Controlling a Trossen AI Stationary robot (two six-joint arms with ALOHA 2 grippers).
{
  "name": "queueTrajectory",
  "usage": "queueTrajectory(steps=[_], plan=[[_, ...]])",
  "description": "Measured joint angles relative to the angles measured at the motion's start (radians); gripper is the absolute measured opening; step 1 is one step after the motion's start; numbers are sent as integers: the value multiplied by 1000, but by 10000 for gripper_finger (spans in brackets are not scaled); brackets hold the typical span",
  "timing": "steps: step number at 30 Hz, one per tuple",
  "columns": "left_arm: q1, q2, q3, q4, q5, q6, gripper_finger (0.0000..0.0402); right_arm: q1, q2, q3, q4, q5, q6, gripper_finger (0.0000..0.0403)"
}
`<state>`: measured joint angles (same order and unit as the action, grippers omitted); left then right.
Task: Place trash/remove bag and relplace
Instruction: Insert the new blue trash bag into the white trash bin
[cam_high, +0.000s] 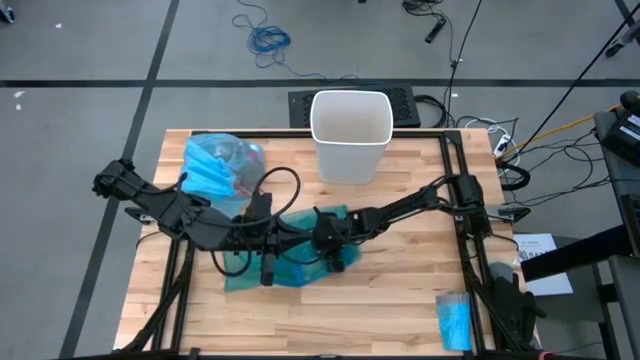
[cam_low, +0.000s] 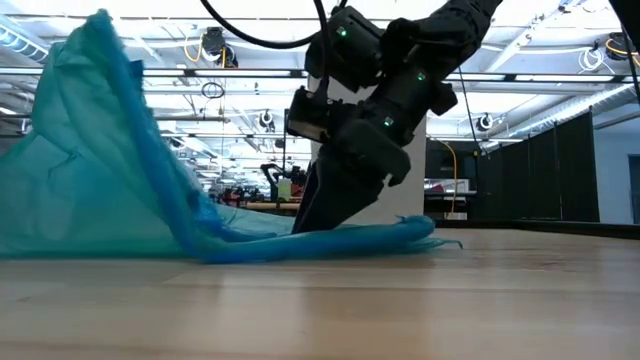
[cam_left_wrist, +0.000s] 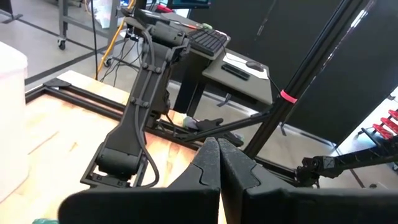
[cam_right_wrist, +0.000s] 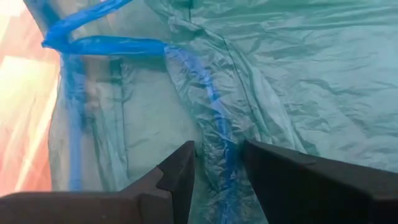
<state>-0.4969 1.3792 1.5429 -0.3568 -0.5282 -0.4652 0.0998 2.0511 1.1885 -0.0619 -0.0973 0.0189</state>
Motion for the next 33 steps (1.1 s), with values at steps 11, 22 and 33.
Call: queueTrajectory(steps=[11, 22, 33], plan=[[0, 0, 0, 3, -3, 0, 0, 0, -35, -6, -31, -11, 95, 9], [-1, 0, 0, 3, -4, 13, 0, 0, -244, -3, -81, -14, 129, 0], [-3, -82, 1, 14, -2, 63, 0, 0, -516, -2, -143, -3, 166, 0]])
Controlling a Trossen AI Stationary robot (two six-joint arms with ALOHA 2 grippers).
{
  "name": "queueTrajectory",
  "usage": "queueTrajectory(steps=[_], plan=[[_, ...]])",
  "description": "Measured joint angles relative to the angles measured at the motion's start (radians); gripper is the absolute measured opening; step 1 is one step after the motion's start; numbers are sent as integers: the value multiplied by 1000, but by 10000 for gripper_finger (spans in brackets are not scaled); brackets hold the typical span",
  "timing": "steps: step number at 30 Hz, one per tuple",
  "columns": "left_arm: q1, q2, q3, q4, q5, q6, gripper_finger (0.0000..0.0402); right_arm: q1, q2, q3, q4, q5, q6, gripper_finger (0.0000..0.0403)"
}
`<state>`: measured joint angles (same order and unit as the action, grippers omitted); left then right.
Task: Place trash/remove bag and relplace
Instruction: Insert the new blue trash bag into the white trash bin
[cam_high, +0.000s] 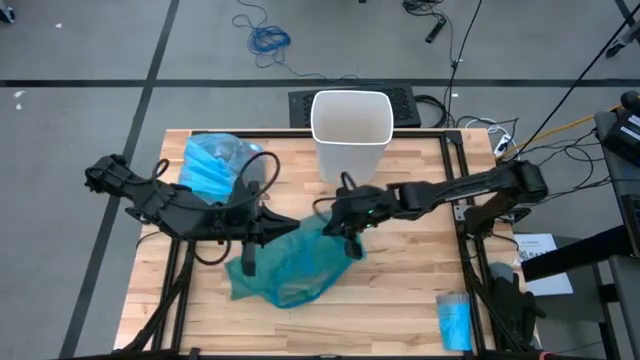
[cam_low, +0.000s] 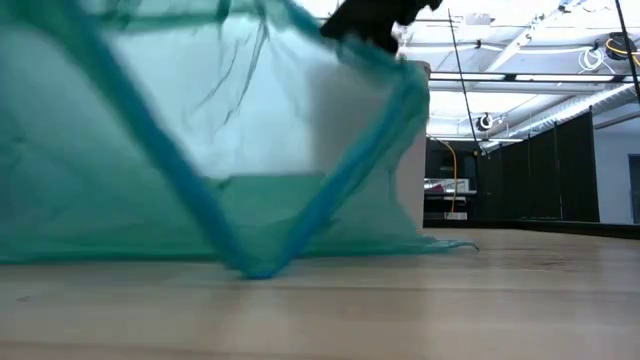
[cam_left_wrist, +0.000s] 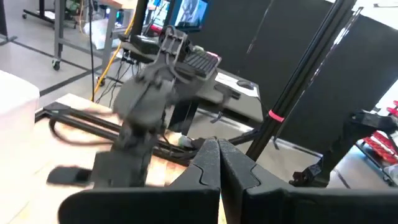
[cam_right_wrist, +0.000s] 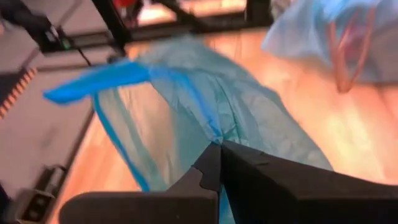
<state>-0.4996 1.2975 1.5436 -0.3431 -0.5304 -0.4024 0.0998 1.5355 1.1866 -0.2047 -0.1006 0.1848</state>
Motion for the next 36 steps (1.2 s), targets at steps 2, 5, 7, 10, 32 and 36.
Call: queueTrajectory(steps=[2, 5, 7, 10, 32, 36], plan=[[0, -8, 0, -2, 2, 3, 0, 0, -46, 0, 0, 11, 16, 0], [0, -11, 0, -2, 3, 34, 0, -1, -109, 0, 5, 29, 31, 0], [0, -11, 0, -5, 3, 47, 0, -4, -143, 1, 19, 31, 43, 0], [2, -11, 0, -6, 3, 51, 0, -7, -180, 41, -4, 31, 57, 0], [44, -5, 0, -16, -100, 174, 0, -6, -173, 778, -652, 289, -212, 0], [106, 12, 0, -46, -98, 176, 0, -6, -217, 816, -714, 336, -170, 0]])
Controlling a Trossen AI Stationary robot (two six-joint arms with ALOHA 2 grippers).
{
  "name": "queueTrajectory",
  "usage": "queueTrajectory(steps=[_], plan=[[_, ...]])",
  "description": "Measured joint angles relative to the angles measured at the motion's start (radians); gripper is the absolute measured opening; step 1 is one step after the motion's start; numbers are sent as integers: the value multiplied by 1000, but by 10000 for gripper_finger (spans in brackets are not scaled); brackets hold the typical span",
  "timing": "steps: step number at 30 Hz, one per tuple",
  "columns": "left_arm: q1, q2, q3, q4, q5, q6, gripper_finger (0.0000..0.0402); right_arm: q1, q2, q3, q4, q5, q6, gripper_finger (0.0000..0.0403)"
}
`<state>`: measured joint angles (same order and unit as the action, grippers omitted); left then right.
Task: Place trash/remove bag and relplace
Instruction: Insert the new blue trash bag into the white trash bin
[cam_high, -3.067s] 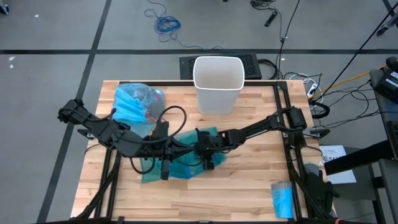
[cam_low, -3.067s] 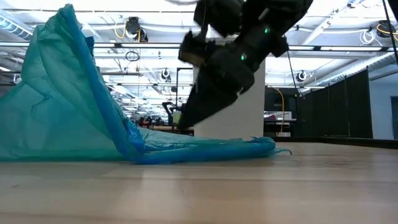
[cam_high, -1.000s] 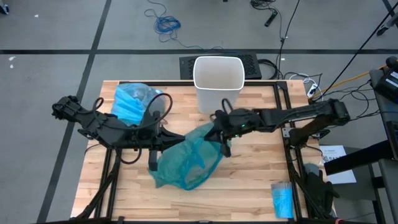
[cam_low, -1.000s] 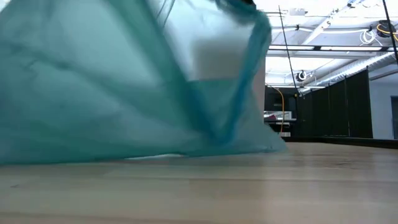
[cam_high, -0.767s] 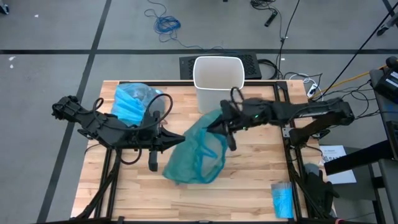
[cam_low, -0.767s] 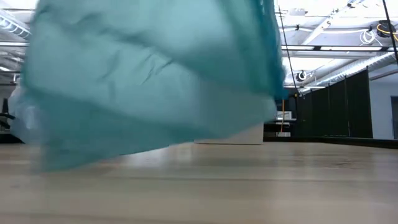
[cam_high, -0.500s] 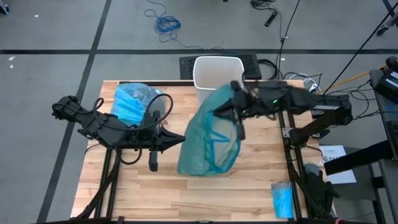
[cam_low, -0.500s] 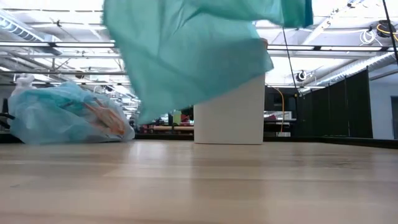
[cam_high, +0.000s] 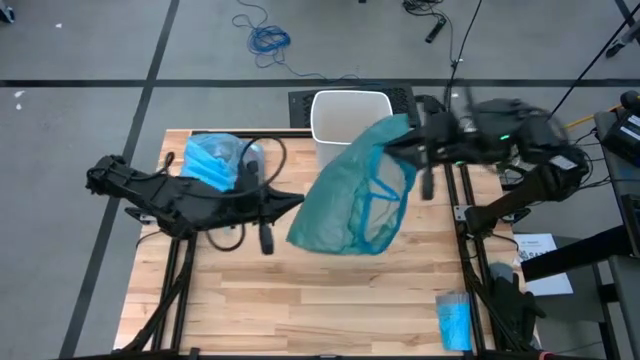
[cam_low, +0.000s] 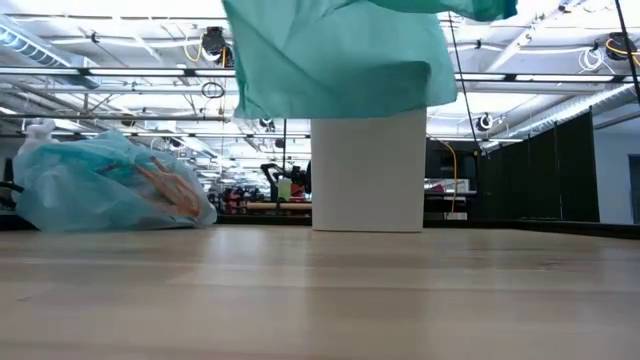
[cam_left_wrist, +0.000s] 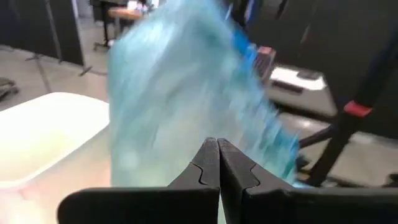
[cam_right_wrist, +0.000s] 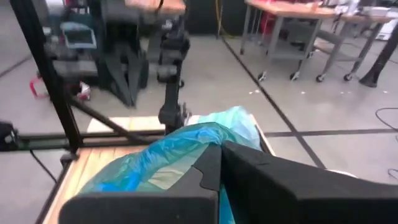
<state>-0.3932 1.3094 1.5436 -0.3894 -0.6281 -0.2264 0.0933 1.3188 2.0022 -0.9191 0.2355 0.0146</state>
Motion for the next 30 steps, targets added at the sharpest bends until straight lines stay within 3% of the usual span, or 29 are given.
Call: queueTrajectory(steps=[10, 16, 20, 25, 30], plan=[[156, 53, 0, -77, 133, 99, 6, 0, -194, 64, -61, 81, 82, 0], [239, 64, 0, -67, 131, 285, 63, 0, -268, 68, -71, 169, 55, 0], [305, 74, 0, -74, 177, 320, 110, 0, -307, 68, -17, 237, -1, 0], [388, 124, 0, -71, 226, 396, 159, 0, -324, 68, 76, 237, -68, 0], [468, 200, 8, -90, 244, 494, 177, 0, -320, 67, 55, 237, -72, 0]])
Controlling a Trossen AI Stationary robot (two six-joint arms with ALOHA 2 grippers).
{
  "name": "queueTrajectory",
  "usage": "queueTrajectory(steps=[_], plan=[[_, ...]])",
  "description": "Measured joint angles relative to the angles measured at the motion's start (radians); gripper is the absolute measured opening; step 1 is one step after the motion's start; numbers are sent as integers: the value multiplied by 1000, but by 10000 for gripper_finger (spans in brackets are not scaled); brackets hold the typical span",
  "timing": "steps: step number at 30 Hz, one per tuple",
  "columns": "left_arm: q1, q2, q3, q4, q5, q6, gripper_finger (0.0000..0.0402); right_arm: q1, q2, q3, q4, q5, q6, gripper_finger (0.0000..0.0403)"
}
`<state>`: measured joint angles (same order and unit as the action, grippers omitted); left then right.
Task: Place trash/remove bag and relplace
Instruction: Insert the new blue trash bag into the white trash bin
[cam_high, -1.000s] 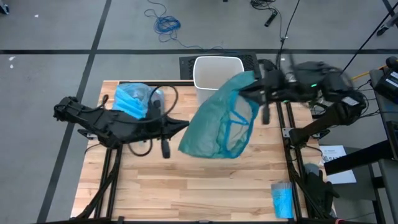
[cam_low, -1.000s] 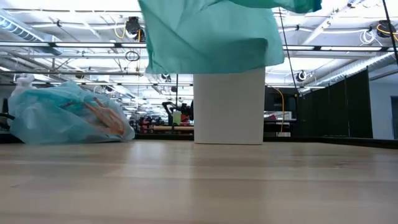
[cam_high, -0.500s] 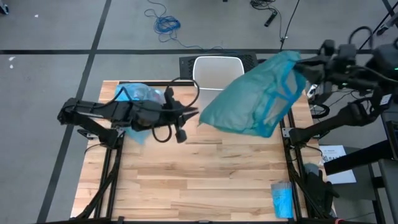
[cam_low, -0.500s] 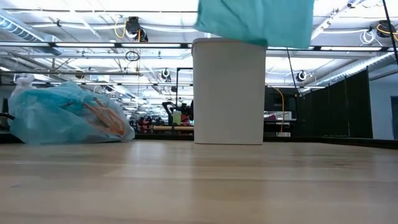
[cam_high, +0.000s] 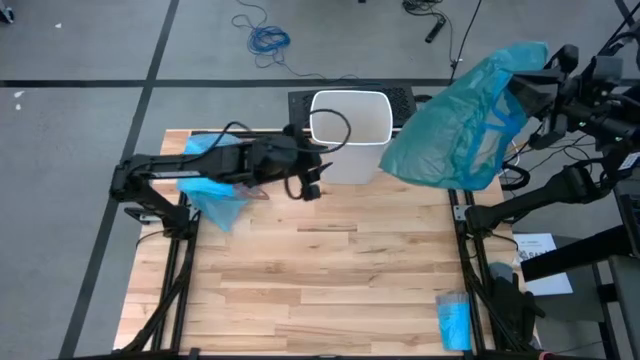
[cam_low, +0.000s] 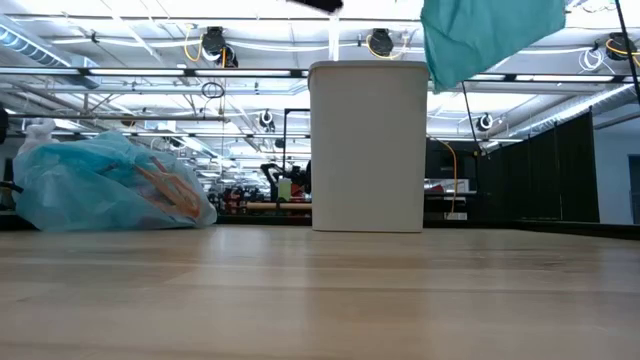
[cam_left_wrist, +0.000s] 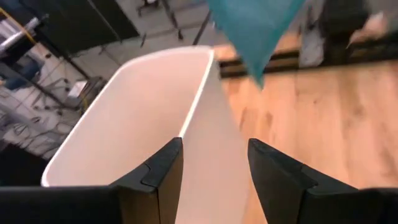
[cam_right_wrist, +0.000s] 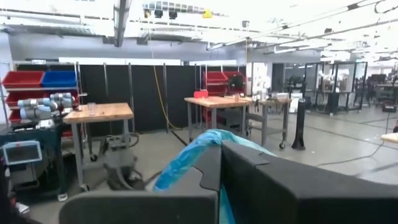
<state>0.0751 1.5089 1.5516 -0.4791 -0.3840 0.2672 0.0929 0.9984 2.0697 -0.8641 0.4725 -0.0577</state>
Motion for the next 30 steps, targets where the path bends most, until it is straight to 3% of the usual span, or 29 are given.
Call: queueTrajectory(steps=[7, 11, 13, 19, 30], plan=[[86, 78, 160, -76, 60, 132, 178, 0, 4, 0, -62, -2, 54, 0], [157, 147, 288, -245, 261, 110, 178, 0, 10, 0, -75, -2, 72, 0], [184, 189, 345, -342, 308, 98, 178, 0, 11, 0, -83, -2, 72, 0], [216, 265, 417, -355, 322, 164, 178, 0, 11, 0, -106, -2, 73, 0], [278, 327, 421, -400, 354, 163, 168, 0, 11, 0, -118, -2, 74, 0]])
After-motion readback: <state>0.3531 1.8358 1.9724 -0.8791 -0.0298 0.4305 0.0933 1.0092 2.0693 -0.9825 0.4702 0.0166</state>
